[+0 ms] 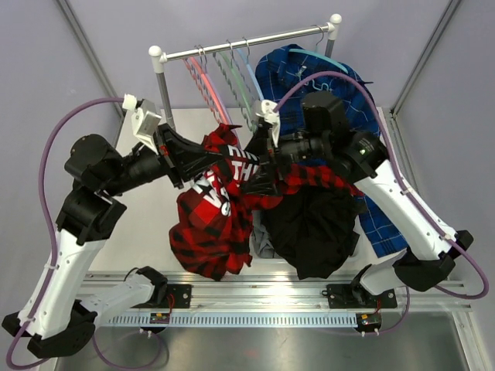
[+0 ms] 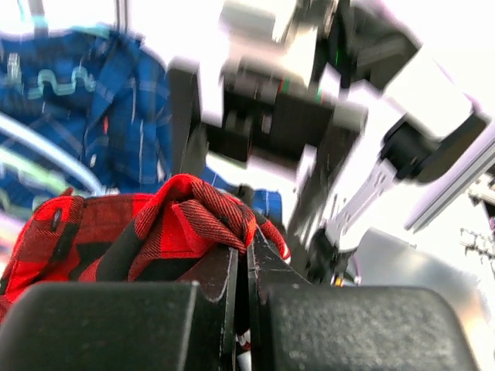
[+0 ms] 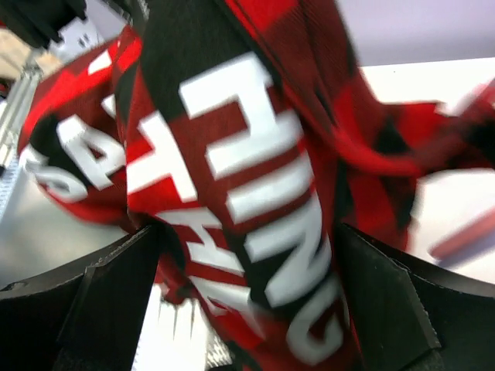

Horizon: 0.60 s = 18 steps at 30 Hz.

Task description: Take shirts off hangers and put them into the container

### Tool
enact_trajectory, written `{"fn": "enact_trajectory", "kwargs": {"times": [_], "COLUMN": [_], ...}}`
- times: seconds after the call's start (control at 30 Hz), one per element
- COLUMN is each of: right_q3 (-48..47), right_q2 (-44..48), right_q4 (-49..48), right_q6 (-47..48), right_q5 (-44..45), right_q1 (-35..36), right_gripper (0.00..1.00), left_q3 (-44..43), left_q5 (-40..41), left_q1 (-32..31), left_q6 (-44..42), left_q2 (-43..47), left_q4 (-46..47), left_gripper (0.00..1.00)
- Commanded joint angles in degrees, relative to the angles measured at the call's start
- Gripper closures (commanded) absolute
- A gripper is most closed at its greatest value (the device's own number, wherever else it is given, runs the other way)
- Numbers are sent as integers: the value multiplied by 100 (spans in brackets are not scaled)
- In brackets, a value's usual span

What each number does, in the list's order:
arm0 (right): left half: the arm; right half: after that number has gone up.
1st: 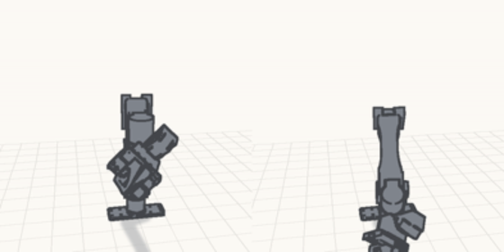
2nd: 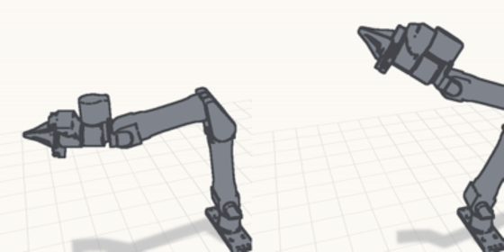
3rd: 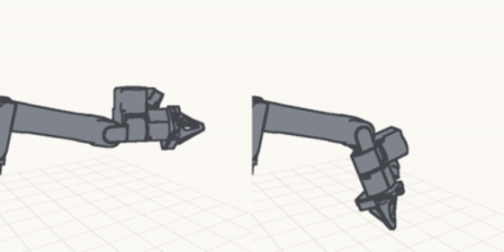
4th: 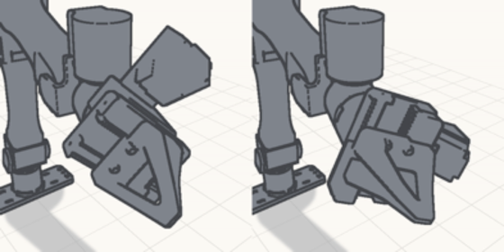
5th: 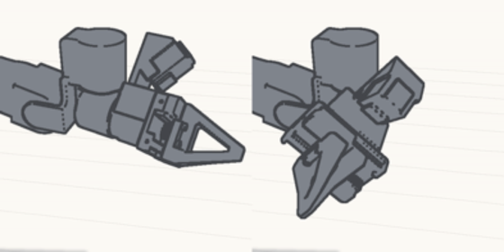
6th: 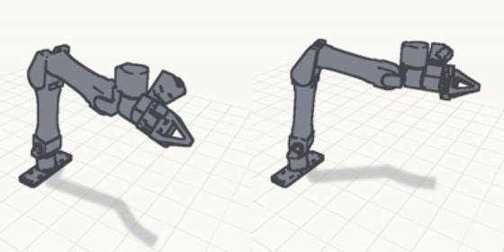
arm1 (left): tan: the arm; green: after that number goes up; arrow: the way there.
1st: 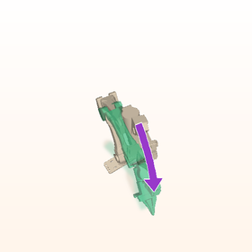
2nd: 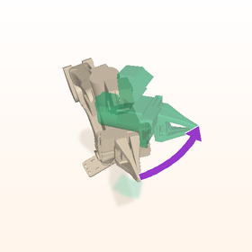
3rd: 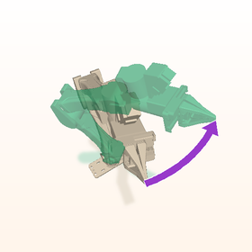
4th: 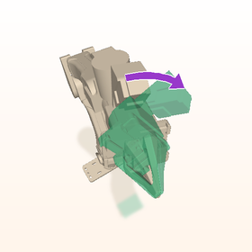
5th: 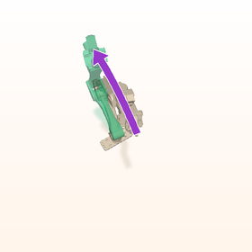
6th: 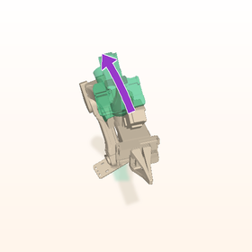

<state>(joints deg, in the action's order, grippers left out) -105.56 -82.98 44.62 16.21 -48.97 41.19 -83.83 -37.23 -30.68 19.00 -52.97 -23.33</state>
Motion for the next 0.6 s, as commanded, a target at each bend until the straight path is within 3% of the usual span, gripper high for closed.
{"fn": "enact_trajectory", "kwargs": {"times": [0.0,0.17,0.37,0.43,0.47,0.53,0.57], "right_q3": [-299,-369,-246,-193,-211,-254,-385], "right_q2": [-113,-253,-403,-447,-491,-509,-517], "right_q4": [-841,-1306,-2176,-2500,-2554,-2608,-2538], "right_q6": [-1382,-2507,-3535,-3747,-3774,-3748,-3626], "right_q5": [880,661,204,46,-120,-253,-462], "right_q1": [538,794,847,847,838,847,829], "right_gripper": [1,1,5,21,44,69,91], "left_q3": [-414,-888,-1003,-1003,-1012,-1004,-995], "left_q5": [-206,76,-21,-21,-47,-38,-64], "left_q1": [0,0,0,0,0,0,0], "left_q6": [542,884,1597,1825,1878,2019,2037], "left_q2": [-99,-512,-855,-882,-890,-864,-864], "left_q4": [1487,2007,3334,3668,3747,3862,3871], "left_gripper": [100,100,100,100,100,100,100]}}
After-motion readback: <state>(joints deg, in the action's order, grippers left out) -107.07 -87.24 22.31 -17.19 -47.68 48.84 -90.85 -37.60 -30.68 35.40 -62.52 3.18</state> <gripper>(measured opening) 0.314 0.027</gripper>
